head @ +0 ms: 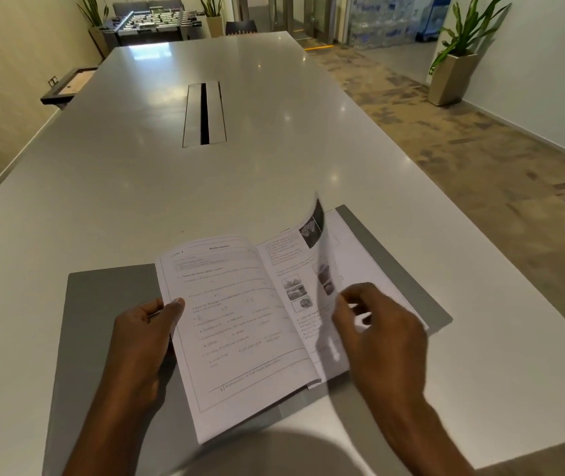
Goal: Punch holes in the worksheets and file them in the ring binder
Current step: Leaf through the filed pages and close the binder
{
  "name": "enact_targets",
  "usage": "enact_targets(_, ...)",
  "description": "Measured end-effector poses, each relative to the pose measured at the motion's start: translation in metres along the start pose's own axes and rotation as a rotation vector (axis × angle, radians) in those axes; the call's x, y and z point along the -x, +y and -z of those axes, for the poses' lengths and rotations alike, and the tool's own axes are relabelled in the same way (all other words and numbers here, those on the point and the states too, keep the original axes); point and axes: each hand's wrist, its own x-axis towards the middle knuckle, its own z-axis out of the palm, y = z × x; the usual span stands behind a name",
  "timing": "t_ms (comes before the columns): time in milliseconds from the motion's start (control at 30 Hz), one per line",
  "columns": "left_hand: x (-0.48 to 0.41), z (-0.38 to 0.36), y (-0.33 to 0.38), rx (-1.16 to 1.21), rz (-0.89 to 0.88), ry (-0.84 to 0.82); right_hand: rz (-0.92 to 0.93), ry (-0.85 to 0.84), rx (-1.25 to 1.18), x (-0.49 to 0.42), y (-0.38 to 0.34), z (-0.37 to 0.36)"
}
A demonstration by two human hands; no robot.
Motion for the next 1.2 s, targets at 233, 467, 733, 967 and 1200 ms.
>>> enact_targets(233,0.006,-0.001,0.000,0.002,-0.036,0.035,0.153,-0.554,-0.041,0.022,-0.072,-0.022)
enact_targets(467,0.010,-0.007,0.009,0.027,-0.059,0.099,0.408,-0.915,0.225,0.034,-0.092,-0.047)
enact_targets(733,0.008,-0.009,-0.001,-0.054,-0.163,0.038,0.260,-0.875,-0.075,0.033,-0.084,-0.033)
enact_targets(967,-0.001,-0.005,-0.006,-0.026,-0.146,0.062,-0.054,-0.155,-0.061,-0.009,0.025,-0.021)
enact_targets(1200,-0.003,-0.006,-0.011,-0.021,-0.144,0.079,-0.208,-0.180,0.545,-0.012,0.102,-0.004)
